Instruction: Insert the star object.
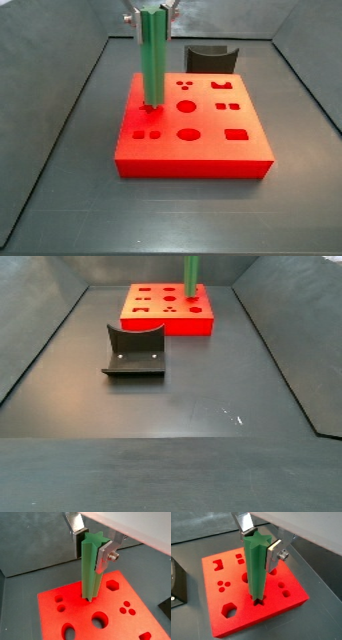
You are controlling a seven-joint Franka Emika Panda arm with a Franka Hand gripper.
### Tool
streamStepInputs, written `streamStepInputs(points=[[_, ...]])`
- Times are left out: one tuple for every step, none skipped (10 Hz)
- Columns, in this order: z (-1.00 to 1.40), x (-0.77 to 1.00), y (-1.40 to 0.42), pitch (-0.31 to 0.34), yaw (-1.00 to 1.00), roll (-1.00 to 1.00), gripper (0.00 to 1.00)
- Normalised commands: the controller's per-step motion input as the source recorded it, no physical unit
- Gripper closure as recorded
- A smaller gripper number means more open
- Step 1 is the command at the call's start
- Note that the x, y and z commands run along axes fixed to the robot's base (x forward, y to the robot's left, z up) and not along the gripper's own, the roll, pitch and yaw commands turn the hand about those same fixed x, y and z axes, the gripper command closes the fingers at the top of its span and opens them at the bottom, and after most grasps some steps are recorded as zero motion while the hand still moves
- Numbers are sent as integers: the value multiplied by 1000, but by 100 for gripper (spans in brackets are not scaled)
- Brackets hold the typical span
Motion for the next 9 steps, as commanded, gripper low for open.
streamStepInputs(points=[[-6, -243, -60, -43, 0, 0, 100], [-11, -180, -17, -14, 0, 0, 100], [-63, 0, 0, 0, 0, 30, 100], [-40, 69, 0, 0, 0, 6, 100], [-51, 129, 0, 0, 0, 30, 100], [-83, 97, 0, 0, -51, 43, 100], [-103, 31, 0, 0, -100, 37, 100], [-86, 46, 0, 0, -151, 51, 100], [-66, 74, 0, 0, -171, 56, 100]])
